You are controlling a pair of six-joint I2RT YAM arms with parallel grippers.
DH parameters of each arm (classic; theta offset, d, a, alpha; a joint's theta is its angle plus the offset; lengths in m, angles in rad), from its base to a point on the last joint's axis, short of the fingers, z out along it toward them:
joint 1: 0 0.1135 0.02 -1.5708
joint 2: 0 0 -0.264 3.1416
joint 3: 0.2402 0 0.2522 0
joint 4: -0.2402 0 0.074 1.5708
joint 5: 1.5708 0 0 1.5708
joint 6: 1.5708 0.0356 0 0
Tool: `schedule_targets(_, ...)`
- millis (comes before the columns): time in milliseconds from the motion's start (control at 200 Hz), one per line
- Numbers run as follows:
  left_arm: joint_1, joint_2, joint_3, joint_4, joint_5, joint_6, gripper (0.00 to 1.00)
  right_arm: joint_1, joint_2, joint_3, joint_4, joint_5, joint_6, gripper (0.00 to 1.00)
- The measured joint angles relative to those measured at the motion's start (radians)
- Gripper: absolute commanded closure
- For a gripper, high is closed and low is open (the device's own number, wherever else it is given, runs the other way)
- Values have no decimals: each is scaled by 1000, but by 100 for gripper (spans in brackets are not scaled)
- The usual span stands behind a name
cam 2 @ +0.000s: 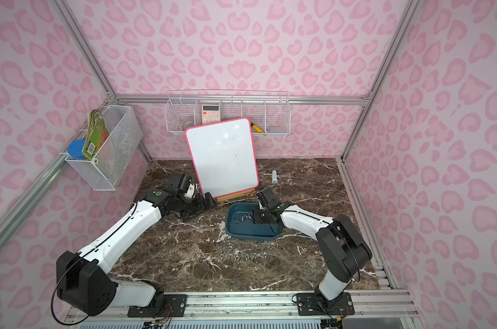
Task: Take out the wing nut from the storage box
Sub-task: Pick up the wing nut from the storage box.
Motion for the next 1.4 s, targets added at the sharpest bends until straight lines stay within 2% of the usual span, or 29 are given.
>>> schedule_targets(500, 0, 10, 0, 6, 19, -3, 2, -6, 86, 42, 23, -20, -12, 69)
schedule_targets(920, 0, 19, 0, 7, 26, -7, 2, -17, 140, 63, 27, -27, -29, 66)
schedule_targets(1145, 0, 23, 0, 8, 33, -8, 2, -17, 174, 82, 31, -27, -36, 70)
schedule_targets(1400, 0, 22, 0, 8, 32, -22, 3, -17, 182, 80, 31, -27, -37, 89)
